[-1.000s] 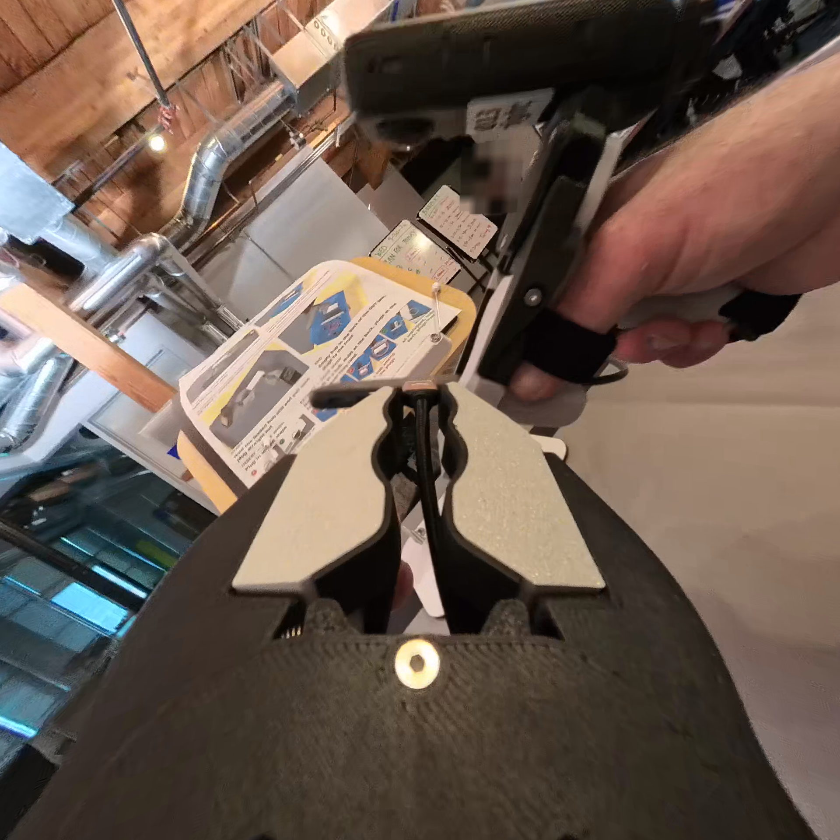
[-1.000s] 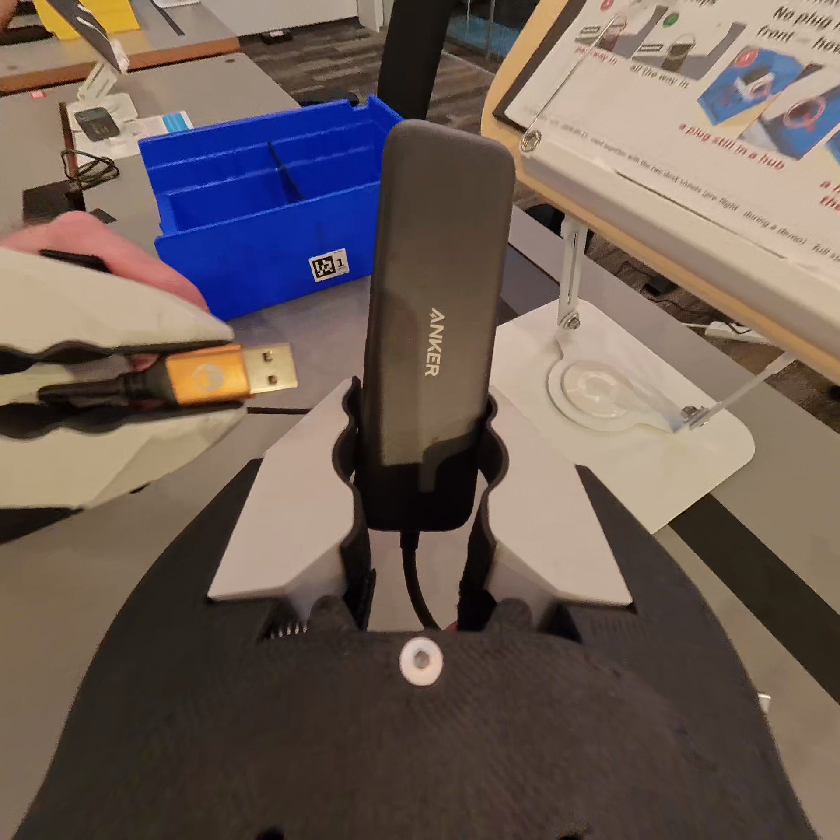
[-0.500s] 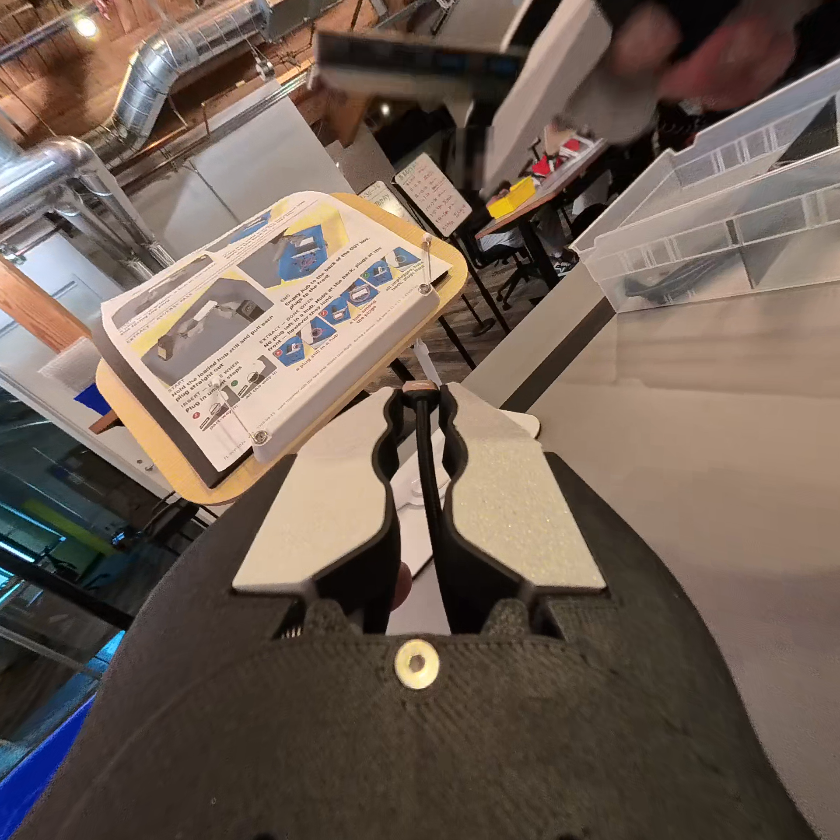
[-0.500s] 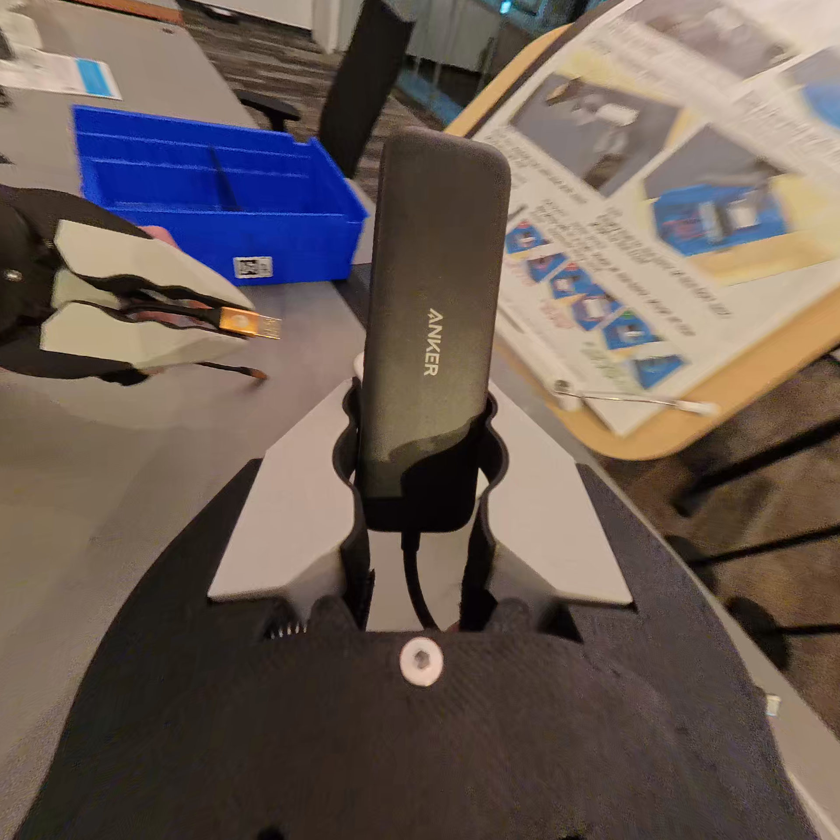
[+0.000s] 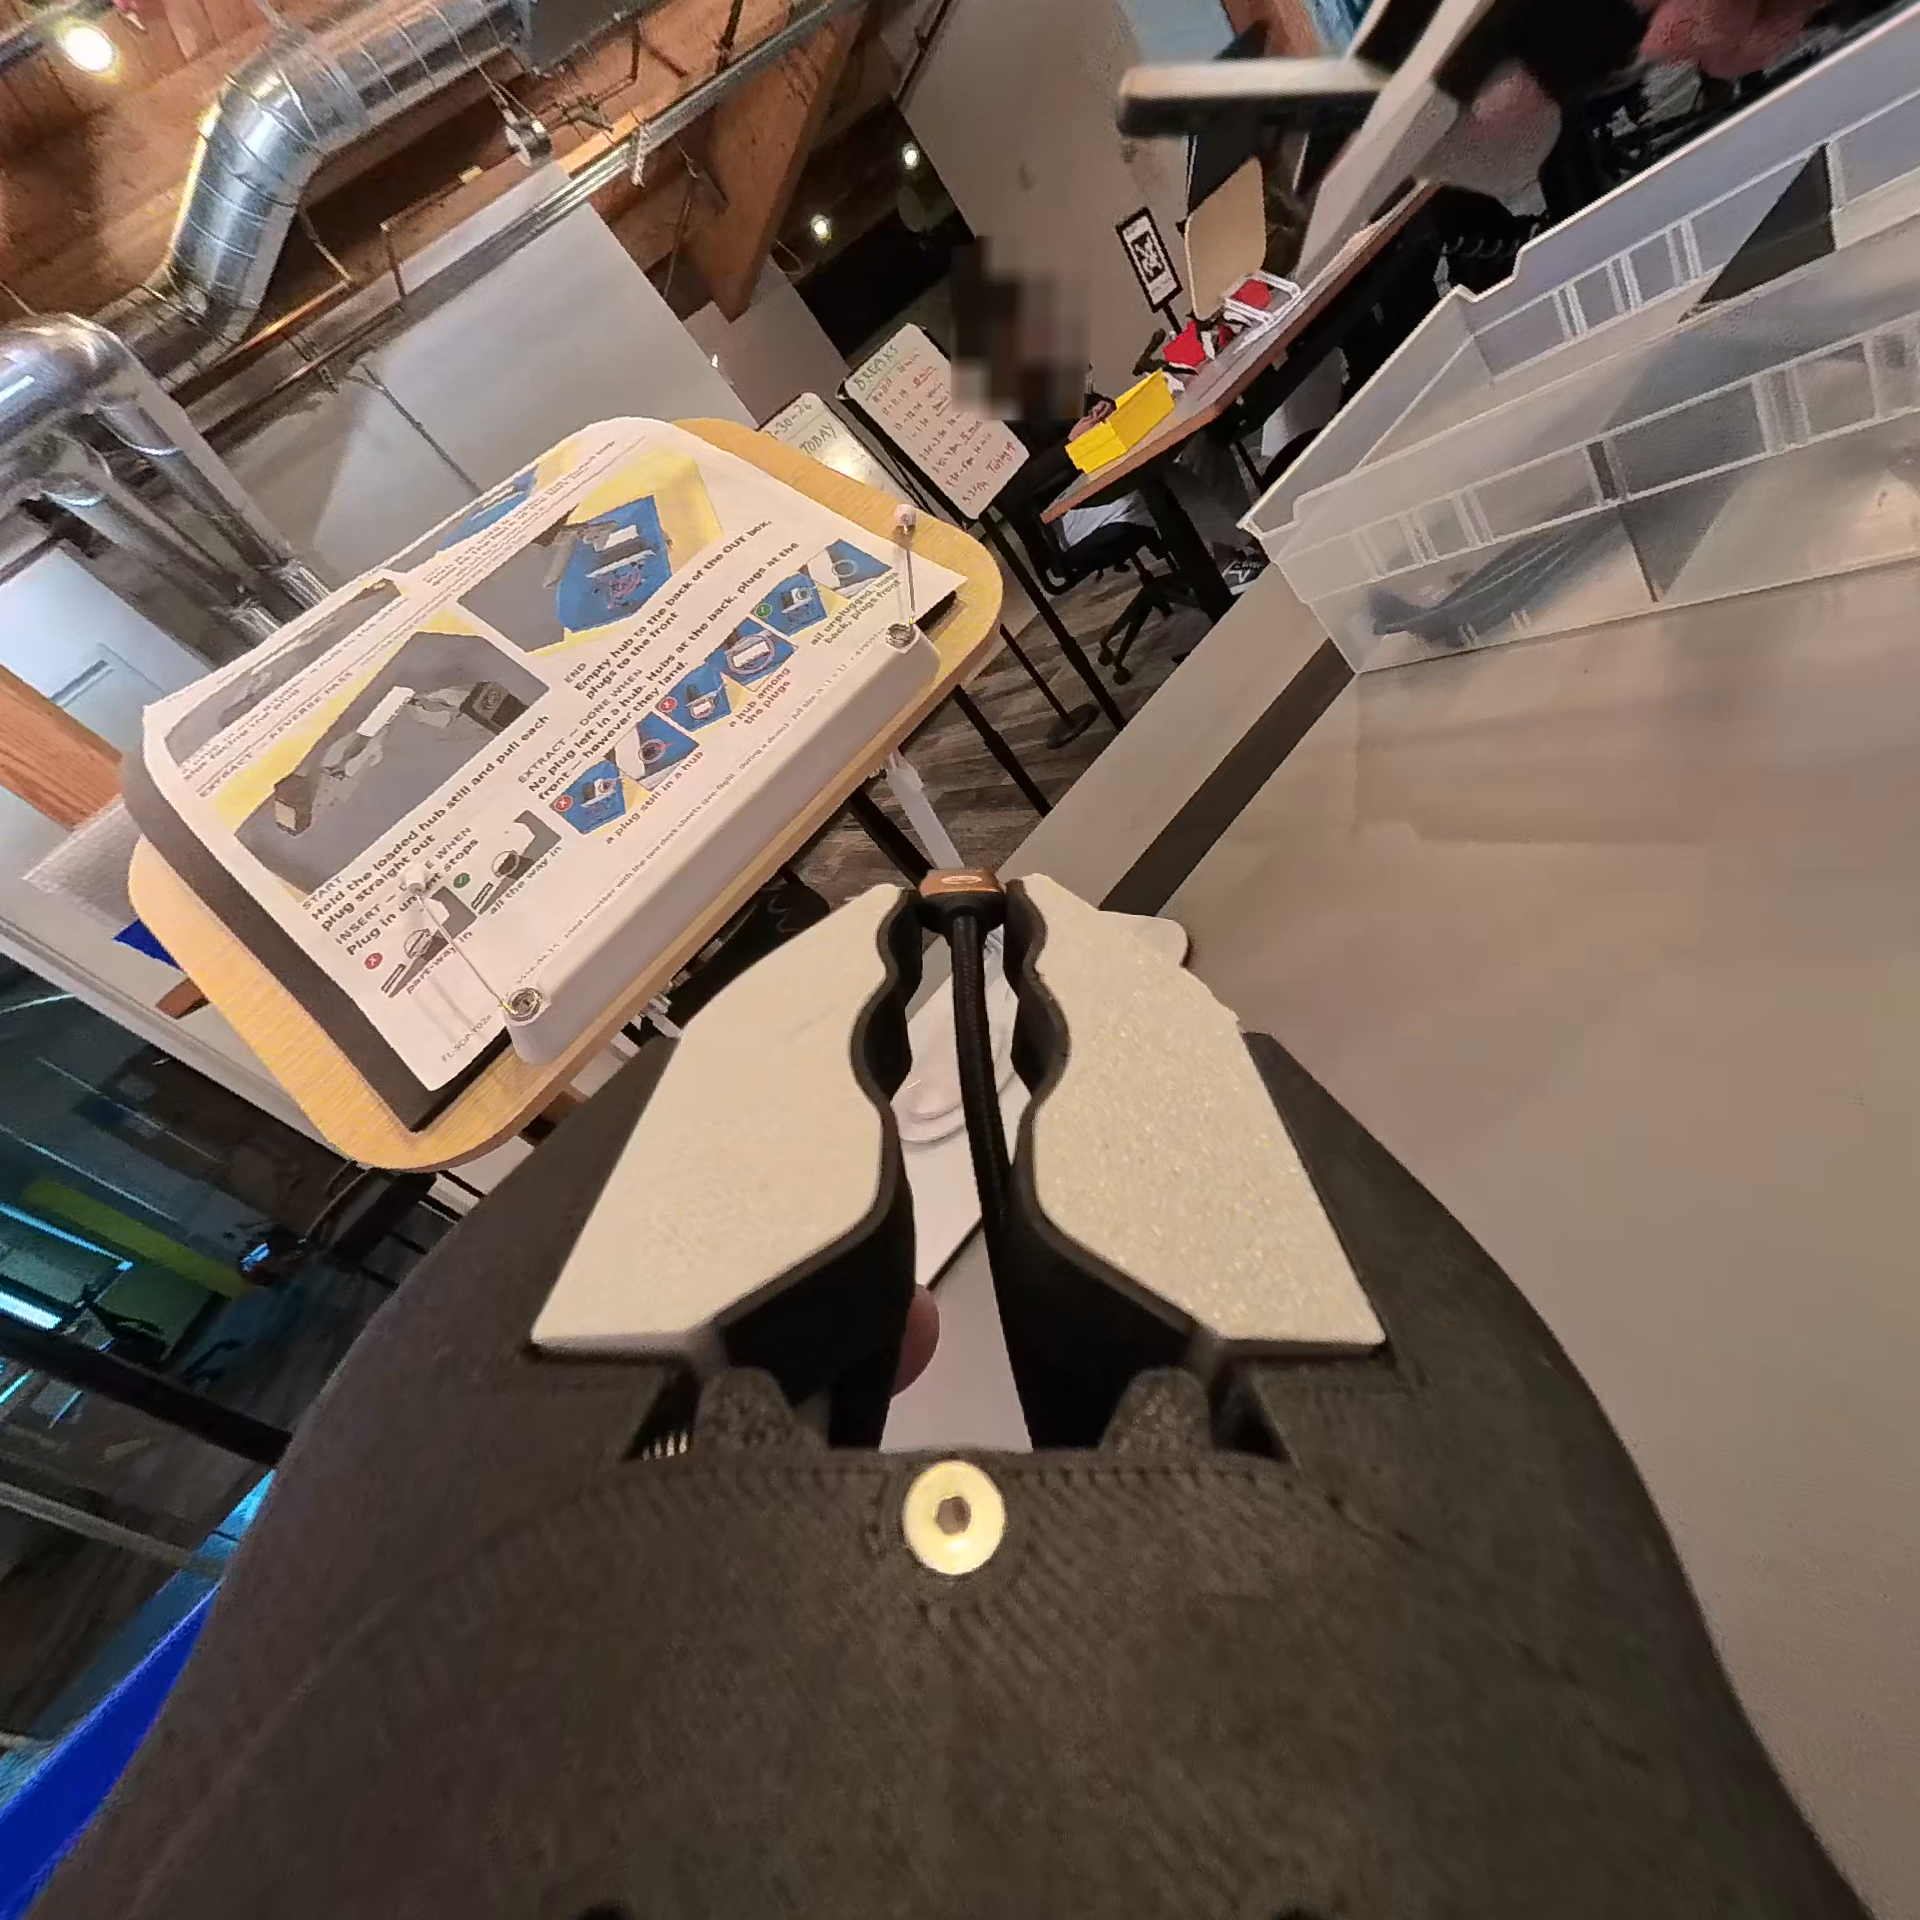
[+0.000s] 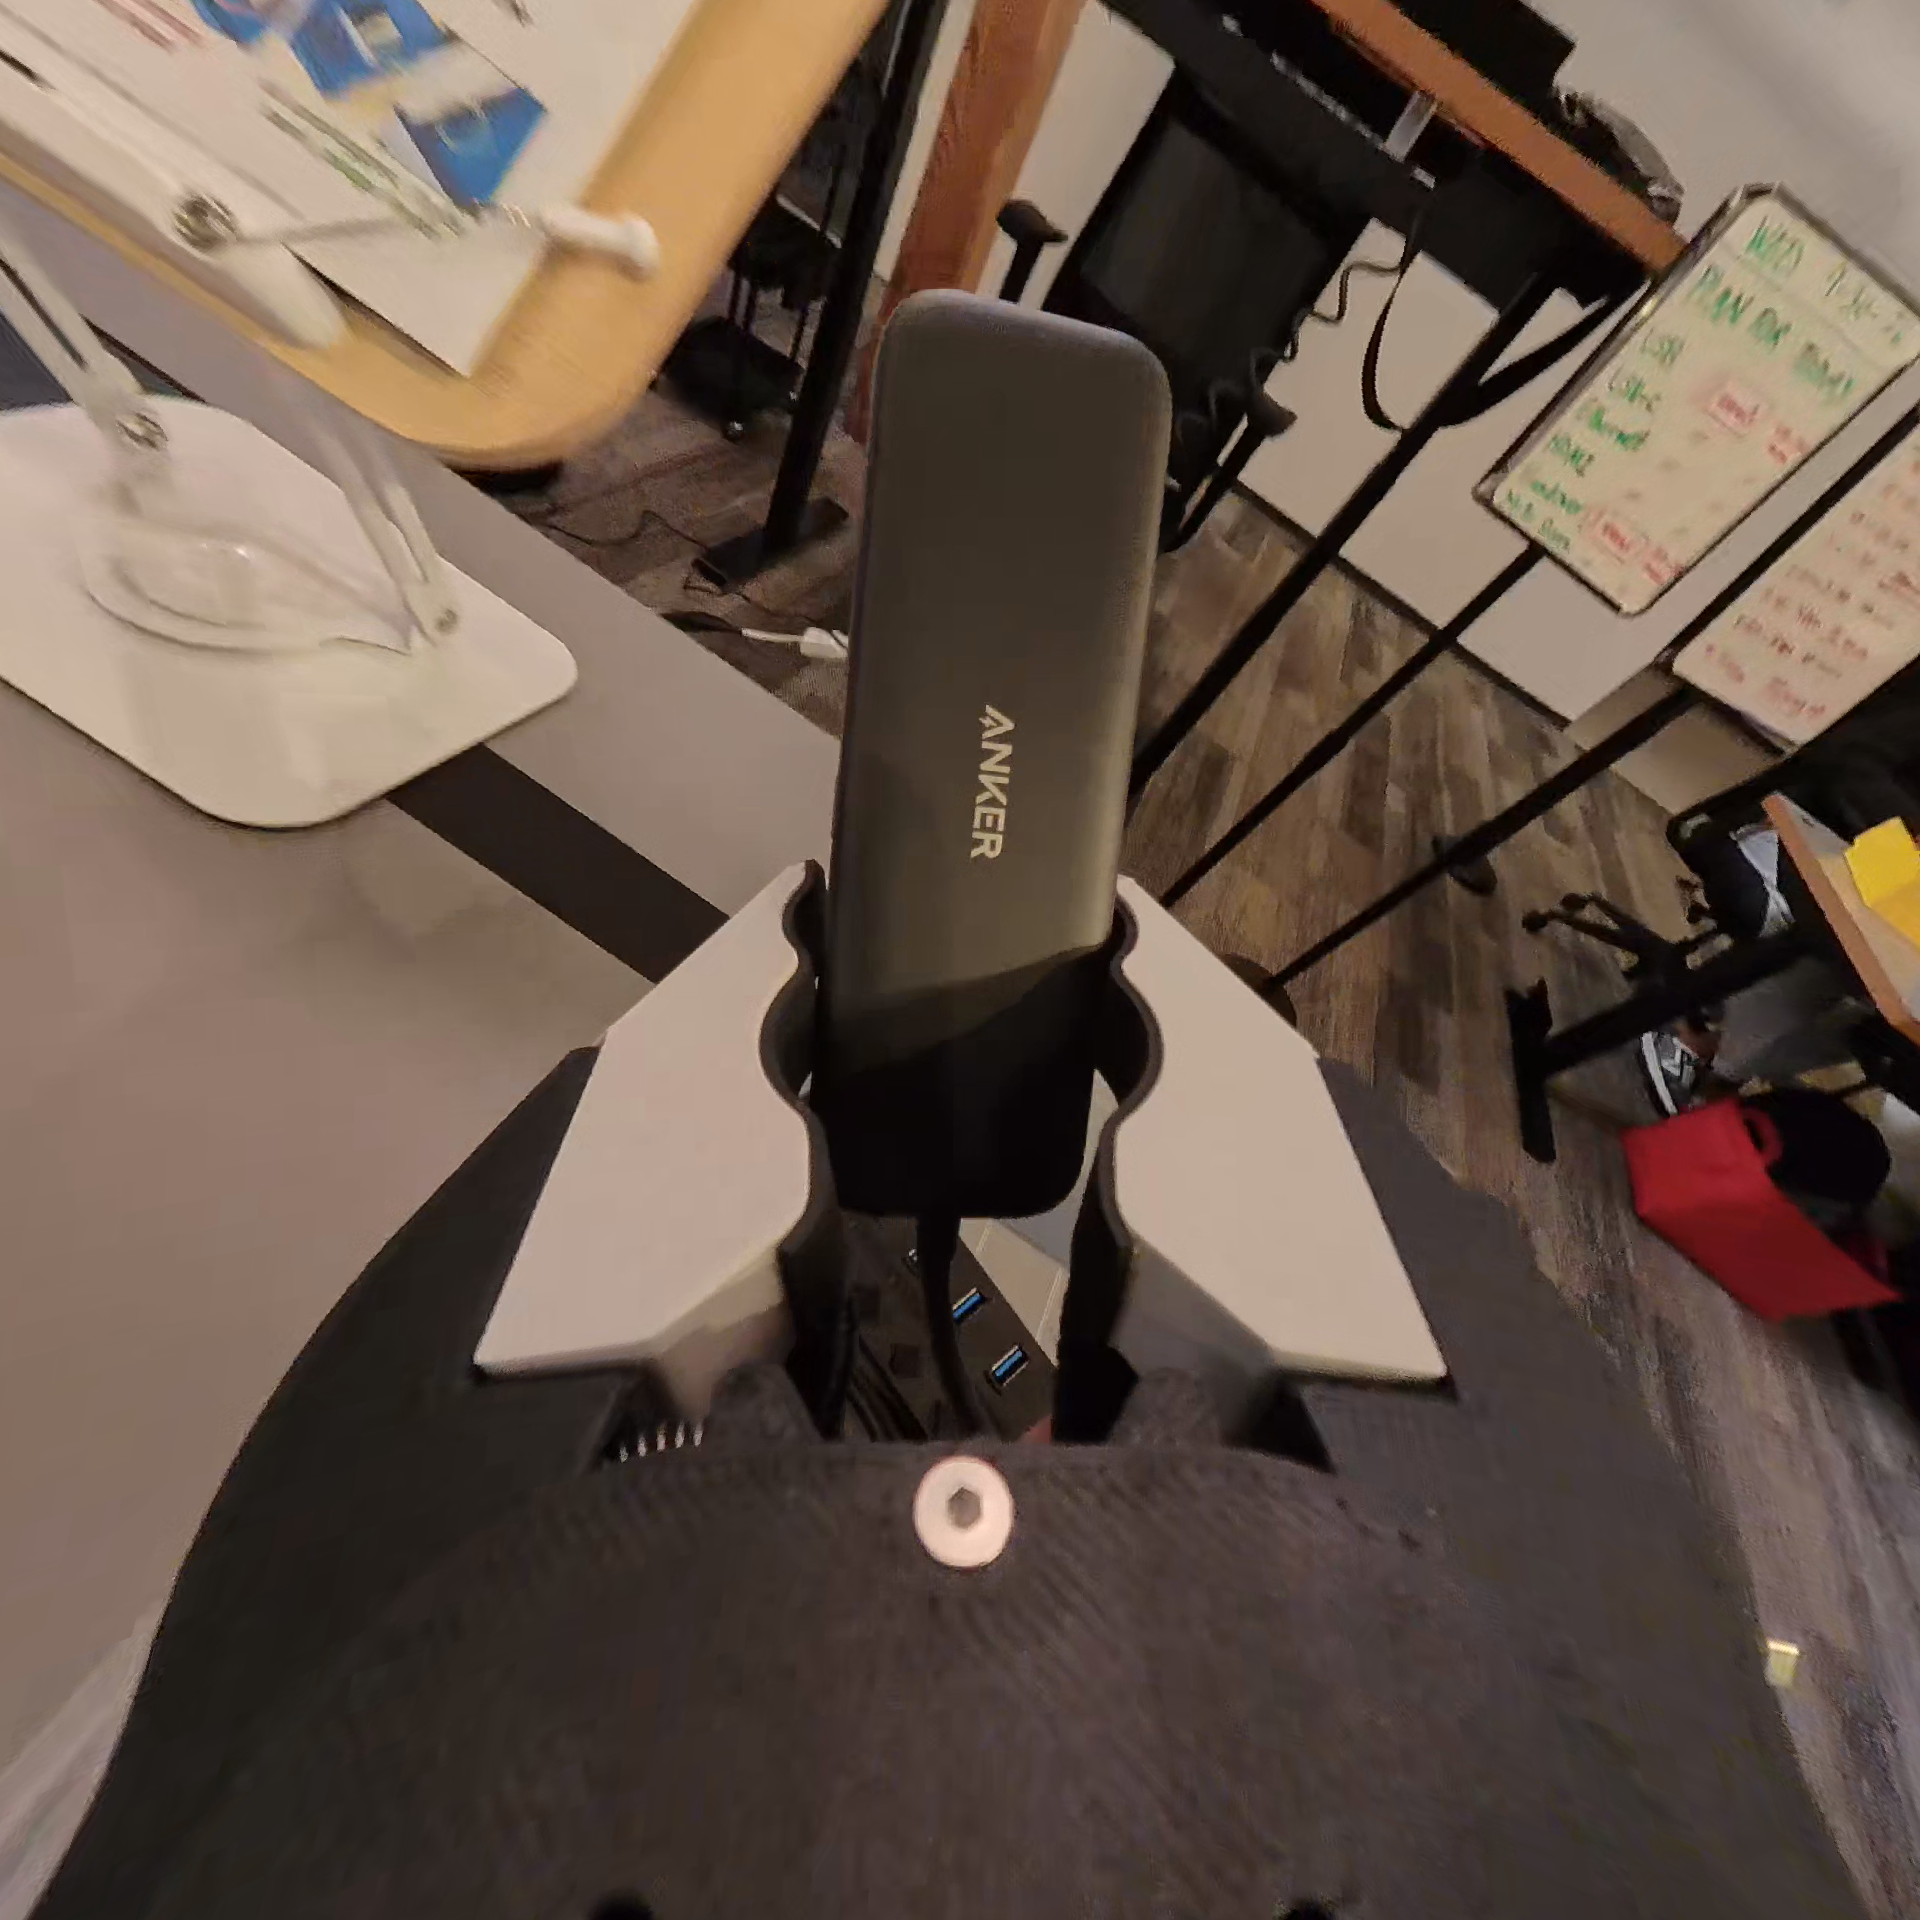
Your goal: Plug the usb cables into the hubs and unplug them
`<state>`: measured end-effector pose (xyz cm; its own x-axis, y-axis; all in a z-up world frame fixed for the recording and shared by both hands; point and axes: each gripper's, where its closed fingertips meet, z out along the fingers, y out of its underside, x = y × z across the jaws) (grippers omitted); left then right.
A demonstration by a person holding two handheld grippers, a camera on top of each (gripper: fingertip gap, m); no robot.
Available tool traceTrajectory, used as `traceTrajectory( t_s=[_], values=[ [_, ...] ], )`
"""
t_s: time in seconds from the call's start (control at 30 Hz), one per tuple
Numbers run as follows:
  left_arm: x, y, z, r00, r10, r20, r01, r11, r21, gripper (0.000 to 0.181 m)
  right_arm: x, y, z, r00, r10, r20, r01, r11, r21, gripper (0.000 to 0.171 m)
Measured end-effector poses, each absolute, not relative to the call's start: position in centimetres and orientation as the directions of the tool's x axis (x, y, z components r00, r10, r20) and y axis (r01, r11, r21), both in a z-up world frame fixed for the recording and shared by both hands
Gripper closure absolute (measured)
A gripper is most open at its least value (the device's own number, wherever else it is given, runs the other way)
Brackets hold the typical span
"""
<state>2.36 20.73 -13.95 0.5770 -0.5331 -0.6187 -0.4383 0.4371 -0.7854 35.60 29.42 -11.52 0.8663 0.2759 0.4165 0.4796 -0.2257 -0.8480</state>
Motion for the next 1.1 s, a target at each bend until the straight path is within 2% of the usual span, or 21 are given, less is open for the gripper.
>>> traceTrajectory(
  t_s=[0.27,0.5,0.6,0.87,0.97,1.1],
  values=[
    [2.7,20.7,-14.7,0.555,-0.547,-0.627,-0.453,0.433,-0.779,0.165,38.1,31.8,-19.7,0.862,0.278,0.425,0.507,-0.427,-0.749,0.123],
    [2.9,20.6,-15.0,0.545,-0.553,-0.630,-0.459,0.433,-0.776,0.165,38.5,31.0,-22.9,0.809,0.368,0.458,0.586,-0.573,-0.573,0.122],
    [2.9,20.5,-15.1,0.540,-0.556,-0.632,-0.462,0.432,-0.774,0.165,38.2,30.6,-23.5,0.820,0.392,0.417,0.571,-0.595,-0.565,0.117],
    [2.9,20.5,-15.0,0.541,-0.559,-0.628,-0.460,0.428,-0.778,0.165,37.0,29.3,-20.3,0.836,0.414,0.359,0.545,-0.554,-0.630,0.096],
    [2.7,20.6,-14.6,0.555,-0.567,-0.608,-0.437,0.423,-0.793,0.165,35.4,28.3,-16.2,0.822,0.410,0.395,0.562,-0.477,-0.676,0.098],
    [2.5,20.2,-13.5,0.564,-0.588,-0.579,-0.376,0.441,-0.815,0.165,25.2,25.5,-9.3,0.727,0.593,0.347,0.546,-0.192,-0.815,0.110]
  ],
)
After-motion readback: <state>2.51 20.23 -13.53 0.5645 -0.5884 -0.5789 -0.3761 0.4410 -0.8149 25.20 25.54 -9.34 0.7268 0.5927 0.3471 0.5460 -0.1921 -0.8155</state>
